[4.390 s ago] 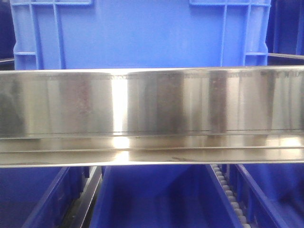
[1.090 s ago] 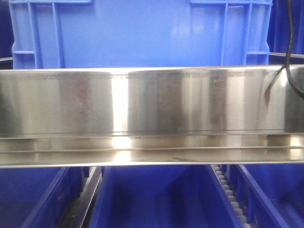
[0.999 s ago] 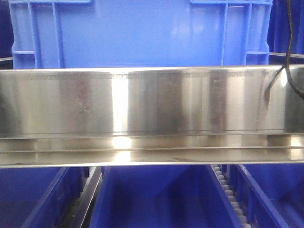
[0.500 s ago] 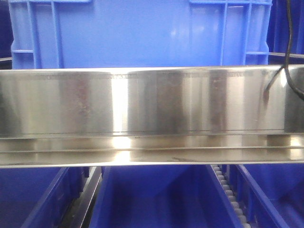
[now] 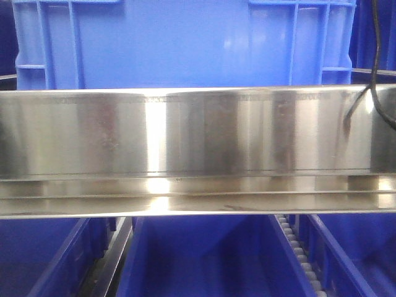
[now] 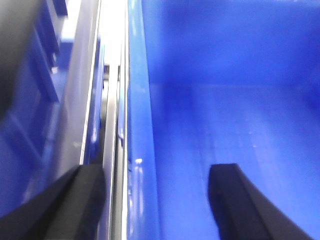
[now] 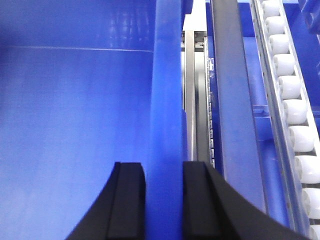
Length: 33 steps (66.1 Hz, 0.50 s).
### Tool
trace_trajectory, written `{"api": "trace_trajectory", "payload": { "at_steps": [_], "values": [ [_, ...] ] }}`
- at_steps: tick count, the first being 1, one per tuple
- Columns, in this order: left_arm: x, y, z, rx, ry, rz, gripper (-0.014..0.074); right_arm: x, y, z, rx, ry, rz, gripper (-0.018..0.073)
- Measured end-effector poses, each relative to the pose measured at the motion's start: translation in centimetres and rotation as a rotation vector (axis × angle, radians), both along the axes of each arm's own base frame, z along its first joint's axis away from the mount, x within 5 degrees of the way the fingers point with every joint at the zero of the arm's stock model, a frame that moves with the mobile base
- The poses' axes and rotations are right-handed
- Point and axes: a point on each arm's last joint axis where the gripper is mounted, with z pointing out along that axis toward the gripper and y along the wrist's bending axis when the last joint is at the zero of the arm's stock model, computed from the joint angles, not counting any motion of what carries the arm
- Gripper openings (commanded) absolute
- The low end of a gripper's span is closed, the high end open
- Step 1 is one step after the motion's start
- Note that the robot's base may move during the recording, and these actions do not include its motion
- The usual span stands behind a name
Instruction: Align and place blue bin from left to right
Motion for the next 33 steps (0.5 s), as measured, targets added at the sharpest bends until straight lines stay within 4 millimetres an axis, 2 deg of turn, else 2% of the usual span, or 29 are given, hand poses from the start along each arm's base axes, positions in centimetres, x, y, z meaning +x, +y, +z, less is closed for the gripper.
{"api": "trace_trajectory", "payload": {
  "at_steps": [12,33],
  "values": [
    [1.2,-0.4,-1.6,0.019,0.019,0.015,0.0335,0.0,0.0,0.0,0.000,0.000,0.000,-0.0069],
    [2.0,-0.3,-2.5,0.067,0.025,0.029,0.0335,0.0,0.0,0.0,0.000,0.000,0.000,-0.0069]
  ]
}}
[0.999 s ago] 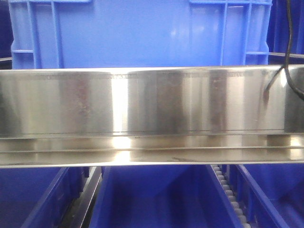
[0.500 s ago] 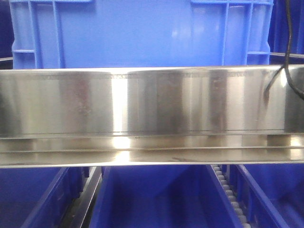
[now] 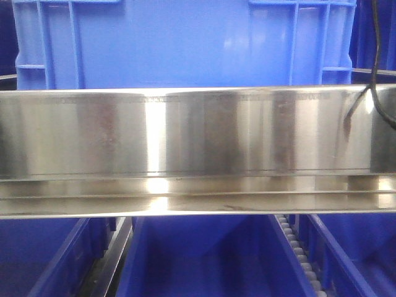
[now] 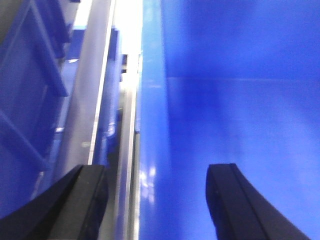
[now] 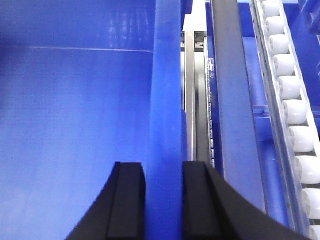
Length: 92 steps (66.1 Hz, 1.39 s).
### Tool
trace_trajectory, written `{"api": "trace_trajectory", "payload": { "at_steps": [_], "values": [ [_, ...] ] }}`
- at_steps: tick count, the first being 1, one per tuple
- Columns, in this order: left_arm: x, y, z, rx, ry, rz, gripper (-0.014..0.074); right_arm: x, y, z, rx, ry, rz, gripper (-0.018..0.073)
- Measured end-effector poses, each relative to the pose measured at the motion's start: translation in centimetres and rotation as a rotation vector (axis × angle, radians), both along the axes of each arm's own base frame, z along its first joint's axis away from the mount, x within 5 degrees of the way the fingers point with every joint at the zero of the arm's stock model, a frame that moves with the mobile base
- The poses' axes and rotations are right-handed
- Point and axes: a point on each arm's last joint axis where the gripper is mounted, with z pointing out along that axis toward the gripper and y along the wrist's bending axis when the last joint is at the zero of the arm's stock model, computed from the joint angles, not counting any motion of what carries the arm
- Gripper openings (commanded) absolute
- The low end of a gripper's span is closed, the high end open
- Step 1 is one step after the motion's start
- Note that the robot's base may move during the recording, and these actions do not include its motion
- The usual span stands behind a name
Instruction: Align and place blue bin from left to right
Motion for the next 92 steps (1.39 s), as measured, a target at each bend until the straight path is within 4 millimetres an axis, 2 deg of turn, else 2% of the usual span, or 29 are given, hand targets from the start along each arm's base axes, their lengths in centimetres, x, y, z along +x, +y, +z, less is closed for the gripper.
{"api": "trace_trajectory", "payload": {
  "at_steps": [34,59,64,78,92],
  "values": [
    [0.53,-0.07,-0.94,0.021,0.023,0.006,0.0335,0.01,0.01,0.01,0.001,-0.002,0.000,-0.0069],
    [0.51,-0.13,-0.94,0.021,0.023,0.004,0.0253,0.04,0.03,0.04,0.004,-0.007,0.001,-0.0069],
    [0.52,-0.14,-0.93,0.021,0.021,0.004,0.0208,0.05,0.04,0.06,0.004,-0.008,0.001,-0.0070],
    [0.47,-0.25,-0.93,0.004,0.027,0.001,-0.0114,0.05,0.04,0.06,0.004,-0.008,0.001,-0.0070],
    [0.37,-0.49,-0.90,0.009,0.028,-0.003,-0.0111,0.08,0.02,0.03,0.001,-0.010,0.000,-0.0070]
  ]
}}
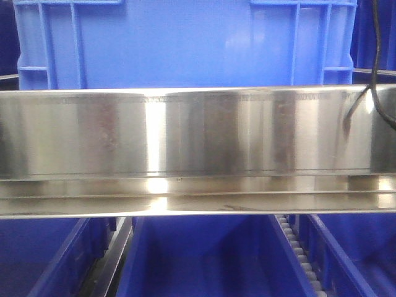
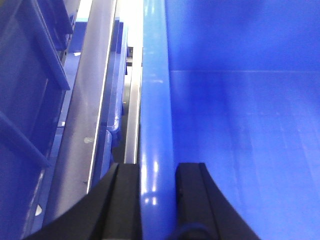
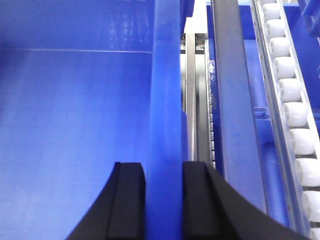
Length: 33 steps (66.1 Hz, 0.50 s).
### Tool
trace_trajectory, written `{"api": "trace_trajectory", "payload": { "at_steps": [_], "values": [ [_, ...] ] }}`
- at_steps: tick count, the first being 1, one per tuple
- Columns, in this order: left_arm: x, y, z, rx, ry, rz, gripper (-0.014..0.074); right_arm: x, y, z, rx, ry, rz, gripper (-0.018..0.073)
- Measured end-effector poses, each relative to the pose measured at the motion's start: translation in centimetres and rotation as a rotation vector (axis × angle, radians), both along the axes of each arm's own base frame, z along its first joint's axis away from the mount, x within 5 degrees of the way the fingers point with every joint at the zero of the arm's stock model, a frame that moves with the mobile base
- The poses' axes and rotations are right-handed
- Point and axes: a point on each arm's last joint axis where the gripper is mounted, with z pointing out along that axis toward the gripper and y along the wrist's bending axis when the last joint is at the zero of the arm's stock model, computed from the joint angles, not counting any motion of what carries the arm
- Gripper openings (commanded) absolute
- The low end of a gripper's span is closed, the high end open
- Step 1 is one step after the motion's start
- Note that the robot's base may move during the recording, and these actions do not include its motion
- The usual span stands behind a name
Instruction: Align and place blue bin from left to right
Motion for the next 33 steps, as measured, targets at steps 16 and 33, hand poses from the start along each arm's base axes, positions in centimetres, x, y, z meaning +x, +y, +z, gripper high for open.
{"api": "trace_trajectory", "payload": {
  "at_steps": [16,33],
  "values": [
    [-0.5,-0.6,0.6,0.013,0.010,-0.003,-0.0111,0.0,-0.2,-0.1,-0.013,0.006,-0.011,-0.0070],
    [-1.3,-0.9,2.1,-0.010,0.050,0.015,-0.0111,-1.3,-0.9,1.3,-0.015,0.019,-0.024,-0.0070]
  ]
}}
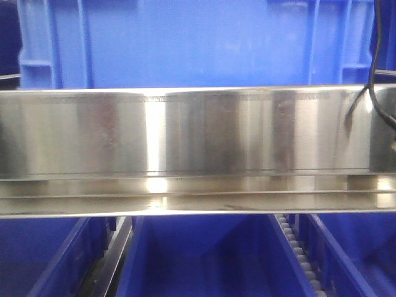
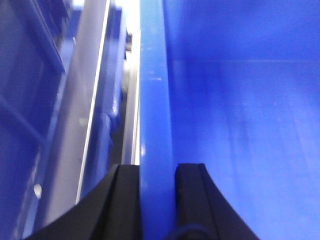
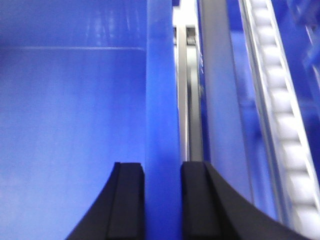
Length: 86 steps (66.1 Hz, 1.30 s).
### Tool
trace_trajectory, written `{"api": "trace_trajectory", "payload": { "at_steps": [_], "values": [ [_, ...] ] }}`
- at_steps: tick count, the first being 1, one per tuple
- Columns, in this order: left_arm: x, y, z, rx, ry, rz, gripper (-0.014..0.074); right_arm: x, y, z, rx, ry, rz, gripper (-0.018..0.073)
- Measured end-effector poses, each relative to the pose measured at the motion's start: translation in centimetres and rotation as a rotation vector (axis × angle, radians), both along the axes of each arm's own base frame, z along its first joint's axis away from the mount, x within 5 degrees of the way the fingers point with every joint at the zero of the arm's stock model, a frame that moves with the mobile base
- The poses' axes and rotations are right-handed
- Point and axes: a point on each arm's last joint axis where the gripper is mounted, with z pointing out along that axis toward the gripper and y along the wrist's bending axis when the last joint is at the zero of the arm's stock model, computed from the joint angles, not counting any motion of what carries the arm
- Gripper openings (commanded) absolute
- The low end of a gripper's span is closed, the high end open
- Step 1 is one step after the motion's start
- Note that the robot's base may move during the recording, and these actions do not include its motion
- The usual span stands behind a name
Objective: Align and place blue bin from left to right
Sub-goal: 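Lift the blue bin with both grippers and pull it out toward the robot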
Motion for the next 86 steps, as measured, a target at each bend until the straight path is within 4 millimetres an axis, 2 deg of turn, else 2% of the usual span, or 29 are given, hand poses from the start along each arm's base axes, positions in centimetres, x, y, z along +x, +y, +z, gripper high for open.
{"api": "trace_trajectory", "payload": {
  "at_steps": [12,22,41,59,72,86],
  "values": [
    [-0.9,-0.5,1.3,-0.007,-0.025,-0.014,-0.0111,-1.8,-0.3,2.3,-0.008,-0.058,-0.020,-0.0070],
    [-2.5,-0.8,3.1,-0.001,-0.061,-0.027,-0.0111,-3.6,-0.6,4.0,-0.020,-0.087,-0.027,-0.0070],
    [-6.2,-1.2,6.6,0.020,-0.149,-0.031,-0.0111,-6.9,-0.8,6.1,-0.020,-0.090,-0.046,-0.0070],
    [-10.6,-2.3,9.1,0.025,-0.229,-0.031,-0.0111,-11.7,-1.5,7.6,-0.044,-0.151,-0.079,-0.0070],
    [-14.2,-2.4,8.2,0.007,-0.199,-0.030,-0.0111,-14.3,-2.6,7.8,-0.013,-0.155,-0.084,-0.0070],
    [-18.3,-1.9,6.6,0.005,-0.188,-0.019,-0.0111,-17.3,-3.3,6.8,0.030,-0.153,-0.079,-0.0070]
  ]
}}
